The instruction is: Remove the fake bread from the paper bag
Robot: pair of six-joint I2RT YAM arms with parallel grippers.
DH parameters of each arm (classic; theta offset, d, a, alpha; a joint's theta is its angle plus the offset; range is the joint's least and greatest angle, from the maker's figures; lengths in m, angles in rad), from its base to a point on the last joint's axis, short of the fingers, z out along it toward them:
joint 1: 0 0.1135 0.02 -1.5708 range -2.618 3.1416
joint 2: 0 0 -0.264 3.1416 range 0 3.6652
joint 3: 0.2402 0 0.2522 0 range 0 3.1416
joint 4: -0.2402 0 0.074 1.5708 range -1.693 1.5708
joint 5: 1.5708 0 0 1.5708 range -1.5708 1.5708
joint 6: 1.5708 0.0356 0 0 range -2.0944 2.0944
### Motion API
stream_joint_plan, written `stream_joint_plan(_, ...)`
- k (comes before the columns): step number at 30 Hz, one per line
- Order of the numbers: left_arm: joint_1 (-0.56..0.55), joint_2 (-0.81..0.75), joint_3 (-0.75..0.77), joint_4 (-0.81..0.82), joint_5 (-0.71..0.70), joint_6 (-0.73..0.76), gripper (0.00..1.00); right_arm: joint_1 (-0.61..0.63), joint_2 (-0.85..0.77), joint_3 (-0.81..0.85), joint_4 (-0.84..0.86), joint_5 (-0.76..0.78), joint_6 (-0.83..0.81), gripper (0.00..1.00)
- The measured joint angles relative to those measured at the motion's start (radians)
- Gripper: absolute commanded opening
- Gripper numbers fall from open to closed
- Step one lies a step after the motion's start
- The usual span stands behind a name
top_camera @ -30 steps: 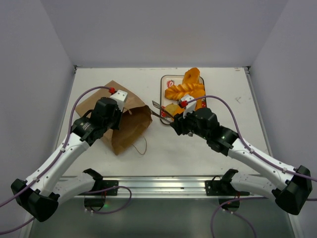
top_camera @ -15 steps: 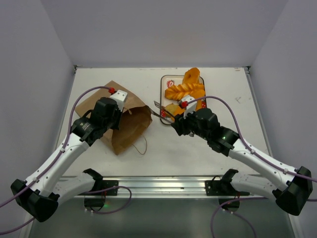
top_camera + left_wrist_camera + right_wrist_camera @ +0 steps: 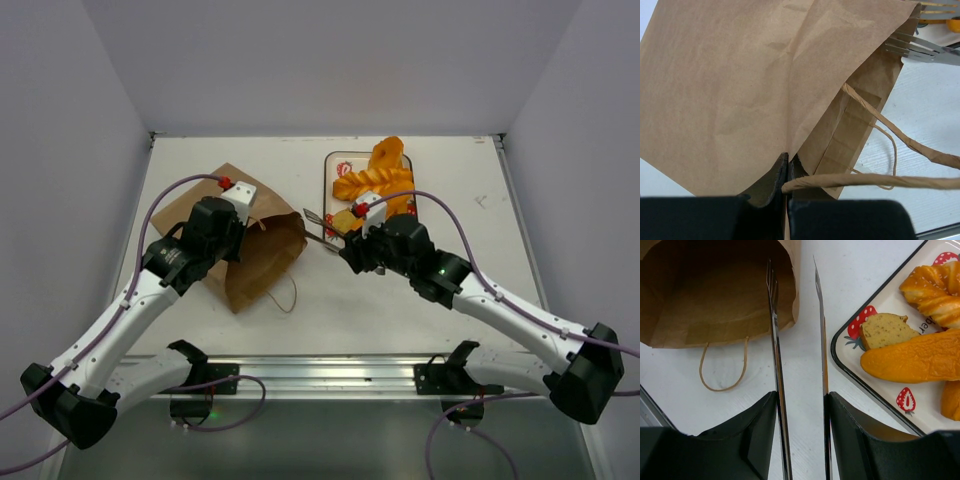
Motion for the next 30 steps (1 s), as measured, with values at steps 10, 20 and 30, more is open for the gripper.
stream_joint_plan(10,0.0,0.0,0.0,0.0,0.008,0.0,0.0,0.003,0.054,0.002,0.054,-0.018,0.004,0.36)
stream_joint_plan(20,0.0,0.0,0.0,0.001,0.027,0.0,0.0,0.028,0.091,0.003,0.1,-0.009,0.045,0.12)
stream_joint_plan(30,0.0,0.083,0.0,0.005,-0.021,-0.007,0.05,0.087,0.032,-0.069,0.145,0.115,0.123,0.03)
